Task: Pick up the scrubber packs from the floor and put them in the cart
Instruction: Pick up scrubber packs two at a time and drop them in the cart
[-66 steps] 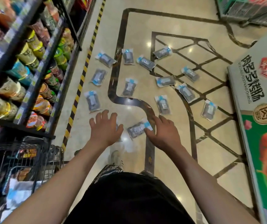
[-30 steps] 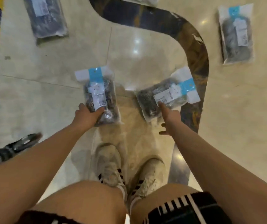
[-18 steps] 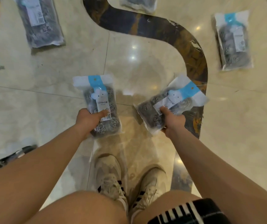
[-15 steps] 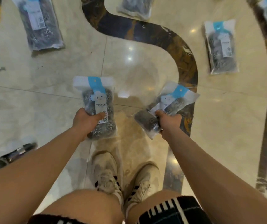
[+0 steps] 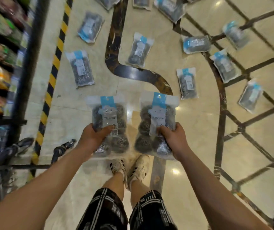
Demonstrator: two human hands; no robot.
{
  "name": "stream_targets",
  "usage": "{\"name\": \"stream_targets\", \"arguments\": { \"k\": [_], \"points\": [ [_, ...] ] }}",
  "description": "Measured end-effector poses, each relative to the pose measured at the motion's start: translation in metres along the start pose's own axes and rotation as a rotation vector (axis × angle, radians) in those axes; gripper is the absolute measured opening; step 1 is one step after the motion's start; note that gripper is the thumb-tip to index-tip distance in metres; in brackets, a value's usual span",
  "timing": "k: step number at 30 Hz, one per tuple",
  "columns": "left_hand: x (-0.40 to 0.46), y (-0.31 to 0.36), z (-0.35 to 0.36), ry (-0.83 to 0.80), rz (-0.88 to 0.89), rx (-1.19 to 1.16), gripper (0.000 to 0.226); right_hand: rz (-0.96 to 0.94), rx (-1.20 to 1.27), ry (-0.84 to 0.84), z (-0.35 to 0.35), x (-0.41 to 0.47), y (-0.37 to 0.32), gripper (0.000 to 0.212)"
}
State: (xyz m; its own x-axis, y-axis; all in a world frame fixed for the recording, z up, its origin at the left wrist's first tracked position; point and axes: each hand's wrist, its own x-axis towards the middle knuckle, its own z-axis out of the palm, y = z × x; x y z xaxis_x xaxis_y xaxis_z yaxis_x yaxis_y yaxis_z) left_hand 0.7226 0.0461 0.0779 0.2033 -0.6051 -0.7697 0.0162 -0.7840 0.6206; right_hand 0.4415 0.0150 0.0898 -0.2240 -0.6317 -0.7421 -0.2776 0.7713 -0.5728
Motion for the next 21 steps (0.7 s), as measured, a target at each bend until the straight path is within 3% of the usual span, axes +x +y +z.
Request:
{"name": "stream_targets", "arguments": {
  "k": [3, 12, 17, 21],
  "points": [
    [-0.071, 0.043, -0.016, -0.038, -0.008, 0.013, 0.024, -0.103, 0.000, -0.019, -0.030, -0.075, -0.053, 0.010],
    [-0.246, 0.133, -0.063, -0.138, 0.143, 0.108, 0.019, -0.212, 0.016, -0.120, -0.084, -0.246, -0.127, 0.022],
    [-0.298, 0.149, -0.082, -0.114, 0.162, 0.008, 0.032, -0.221, 0.063, -0.143, -0.099, -0.305, -0.123, 0.061],
    [-0.324, 0.148, -0.088, -0.081, 0.179, -0.027, 0.020, -0.265, 0.067, -0.127, -0.097, -0.328, -0.120, 0.034]
  ]
}}
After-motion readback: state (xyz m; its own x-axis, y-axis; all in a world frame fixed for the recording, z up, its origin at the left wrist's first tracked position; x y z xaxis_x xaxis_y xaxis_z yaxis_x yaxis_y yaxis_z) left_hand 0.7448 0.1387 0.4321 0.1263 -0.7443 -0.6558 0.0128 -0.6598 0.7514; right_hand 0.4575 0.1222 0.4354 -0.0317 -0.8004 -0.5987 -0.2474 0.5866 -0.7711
